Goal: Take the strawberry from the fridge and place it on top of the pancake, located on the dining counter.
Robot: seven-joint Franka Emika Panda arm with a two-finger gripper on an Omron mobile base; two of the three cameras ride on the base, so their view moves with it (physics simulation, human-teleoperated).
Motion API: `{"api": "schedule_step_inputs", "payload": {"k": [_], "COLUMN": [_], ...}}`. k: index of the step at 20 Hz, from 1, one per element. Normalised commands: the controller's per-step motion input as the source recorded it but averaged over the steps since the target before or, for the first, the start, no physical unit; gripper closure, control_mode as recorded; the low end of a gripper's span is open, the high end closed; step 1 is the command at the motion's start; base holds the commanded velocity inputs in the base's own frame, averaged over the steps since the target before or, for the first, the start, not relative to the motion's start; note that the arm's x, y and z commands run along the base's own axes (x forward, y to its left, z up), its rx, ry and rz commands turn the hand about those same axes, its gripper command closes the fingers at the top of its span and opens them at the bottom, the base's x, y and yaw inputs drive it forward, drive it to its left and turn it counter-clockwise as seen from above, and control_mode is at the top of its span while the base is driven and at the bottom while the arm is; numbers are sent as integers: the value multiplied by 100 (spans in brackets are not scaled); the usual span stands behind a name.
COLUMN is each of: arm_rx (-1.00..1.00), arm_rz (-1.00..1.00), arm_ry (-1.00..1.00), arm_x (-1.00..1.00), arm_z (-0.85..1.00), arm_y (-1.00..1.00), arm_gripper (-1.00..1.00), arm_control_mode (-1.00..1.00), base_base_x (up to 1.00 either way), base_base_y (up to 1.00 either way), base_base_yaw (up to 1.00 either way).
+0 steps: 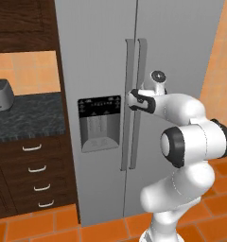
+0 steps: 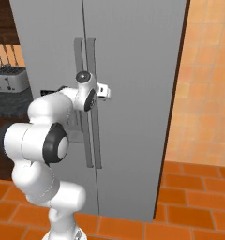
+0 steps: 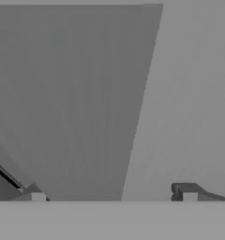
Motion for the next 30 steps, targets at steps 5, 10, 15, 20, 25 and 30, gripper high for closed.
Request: {"api": "schedule_step_inputs", "payload": {"k": [5,10,15,20,25,30], "arm_rx": [4,1,0,0,2,3], "arm_rz": [0,0,0,0,0,0], "arm_ry": [-35,-15,2,7,5,3], "arm_x": [16,25,12,-18,-63,-87], "arm_z": [-10,-6,0,0,0,2], "arm_y": [0,0,0,-13,-65,-99], "arm_gripper": [-100,-100,100,100,100,100], "arm_control_mode": [-100,-100,-100,-100,-100,-100], "base_base_x": [0,0,0,0,0,0], "base_base_y": [0,0,0,0,0,0], "base_base_yaw": [0,0,0,0,0,0]}}
